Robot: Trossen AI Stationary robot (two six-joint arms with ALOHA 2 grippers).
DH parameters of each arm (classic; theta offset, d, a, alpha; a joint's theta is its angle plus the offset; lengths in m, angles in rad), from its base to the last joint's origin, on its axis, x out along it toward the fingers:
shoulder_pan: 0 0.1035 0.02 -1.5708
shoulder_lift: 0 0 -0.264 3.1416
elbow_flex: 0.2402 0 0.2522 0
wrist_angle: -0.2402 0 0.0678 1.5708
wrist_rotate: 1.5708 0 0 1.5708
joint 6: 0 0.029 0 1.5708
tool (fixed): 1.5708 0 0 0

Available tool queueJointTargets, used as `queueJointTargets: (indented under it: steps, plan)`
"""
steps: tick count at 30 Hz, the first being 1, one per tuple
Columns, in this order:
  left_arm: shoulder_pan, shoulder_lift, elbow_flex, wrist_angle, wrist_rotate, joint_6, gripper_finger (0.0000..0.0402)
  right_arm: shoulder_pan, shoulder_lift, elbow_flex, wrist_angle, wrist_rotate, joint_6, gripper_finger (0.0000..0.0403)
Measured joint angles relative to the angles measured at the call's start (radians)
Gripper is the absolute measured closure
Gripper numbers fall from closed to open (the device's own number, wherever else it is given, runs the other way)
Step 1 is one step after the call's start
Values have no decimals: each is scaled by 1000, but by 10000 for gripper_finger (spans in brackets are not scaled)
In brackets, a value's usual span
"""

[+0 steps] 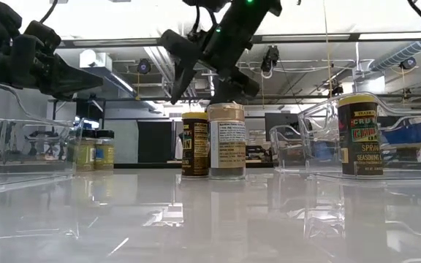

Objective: Sort spices by type
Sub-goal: Put the yellow seasoning bottle into the middle right transparent bin

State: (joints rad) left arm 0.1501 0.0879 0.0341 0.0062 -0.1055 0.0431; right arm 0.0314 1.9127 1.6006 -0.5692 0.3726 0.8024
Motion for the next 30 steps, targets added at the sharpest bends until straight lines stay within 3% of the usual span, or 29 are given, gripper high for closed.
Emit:
queueJointTargets:
  steps: [15, 30]
  plan:
    - [0, 0, 0, 0, 0, 0, 400, -1, 104, 107, -146, 39, 67, 75]
    - [0, 0, 0, 0, 0, 0, 400, -4, 105, 105, -159, -13, 148, 128]
